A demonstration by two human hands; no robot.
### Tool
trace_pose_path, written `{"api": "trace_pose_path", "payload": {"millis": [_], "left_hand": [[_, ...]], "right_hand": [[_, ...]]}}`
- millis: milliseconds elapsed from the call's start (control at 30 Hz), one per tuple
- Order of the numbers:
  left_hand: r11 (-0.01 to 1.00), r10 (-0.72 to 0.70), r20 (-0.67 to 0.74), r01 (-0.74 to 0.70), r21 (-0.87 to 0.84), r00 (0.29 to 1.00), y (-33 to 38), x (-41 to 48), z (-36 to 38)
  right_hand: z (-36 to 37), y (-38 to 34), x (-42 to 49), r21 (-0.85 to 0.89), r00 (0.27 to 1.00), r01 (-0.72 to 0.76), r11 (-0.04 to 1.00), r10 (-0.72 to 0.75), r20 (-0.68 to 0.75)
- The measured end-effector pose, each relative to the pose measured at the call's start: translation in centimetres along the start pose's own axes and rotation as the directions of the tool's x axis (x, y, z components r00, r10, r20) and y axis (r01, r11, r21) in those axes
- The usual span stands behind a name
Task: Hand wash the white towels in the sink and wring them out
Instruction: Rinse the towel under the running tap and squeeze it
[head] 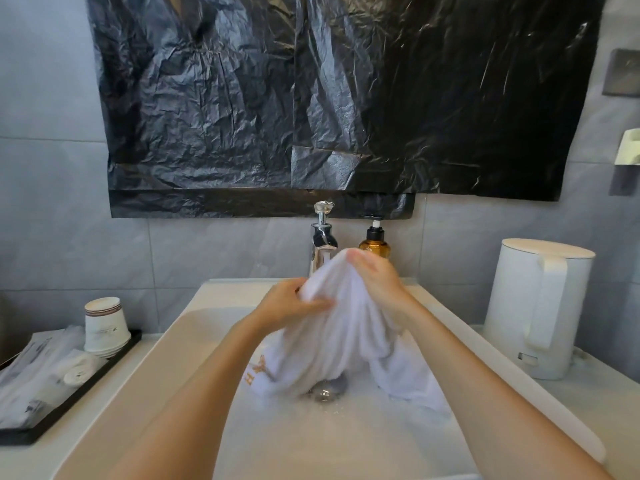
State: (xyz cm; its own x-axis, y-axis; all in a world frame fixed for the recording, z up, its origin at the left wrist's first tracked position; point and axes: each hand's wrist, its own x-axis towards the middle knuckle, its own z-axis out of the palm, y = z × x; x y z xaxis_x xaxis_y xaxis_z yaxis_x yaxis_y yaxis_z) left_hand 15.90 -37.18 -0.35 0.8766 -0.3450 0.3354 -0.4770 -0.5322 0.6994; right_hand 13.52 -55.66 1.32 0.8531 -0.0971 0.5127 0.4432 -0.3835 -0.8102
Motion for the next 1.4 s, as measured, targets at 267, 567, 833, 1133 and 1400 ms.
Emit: {"api": "trace_pose_path", "payload": {"millis": [267,567,833,1133,1400], "left_hand": [[0.891,-0.201,0.029,0.195,-0.41,0.979,0.6,-0.2,0.6],[0.535,-0.334,0.108,0.282,-0.796,0.936,3.9,-0.3,2.1],[0.815,-0.337,-0.264,0.14,-0.562,0.904,4.4,0.1,3.7],[0.913,-0.081,0.0,0.074,-0.401,0.997,2.5,0.3,3.2],[0.966,-0.215,0.304,0.248,-0.073,0.928,0.0,-0.4,1.0]], "right_hand": [[-0.7,-0.7,0.8,0.03,0.966,-0.008,1.0,0.016,-0.259],[5.7,-0.9,-1.7,-0.133,0.993,-0.073,0.988,0.059,-0.105],[5.3,-1.3,-2.3,-0.499,0.975,0.074,0.864,-0.168,-0.147],[-0.1,0.0,0.6,-0.166,0.874,-0.289,0.943,0.189,-0.448],[-2.8,-1.5,1.5,0.253,0.844,-0.063,0.965,0.187,-0.502]]}}
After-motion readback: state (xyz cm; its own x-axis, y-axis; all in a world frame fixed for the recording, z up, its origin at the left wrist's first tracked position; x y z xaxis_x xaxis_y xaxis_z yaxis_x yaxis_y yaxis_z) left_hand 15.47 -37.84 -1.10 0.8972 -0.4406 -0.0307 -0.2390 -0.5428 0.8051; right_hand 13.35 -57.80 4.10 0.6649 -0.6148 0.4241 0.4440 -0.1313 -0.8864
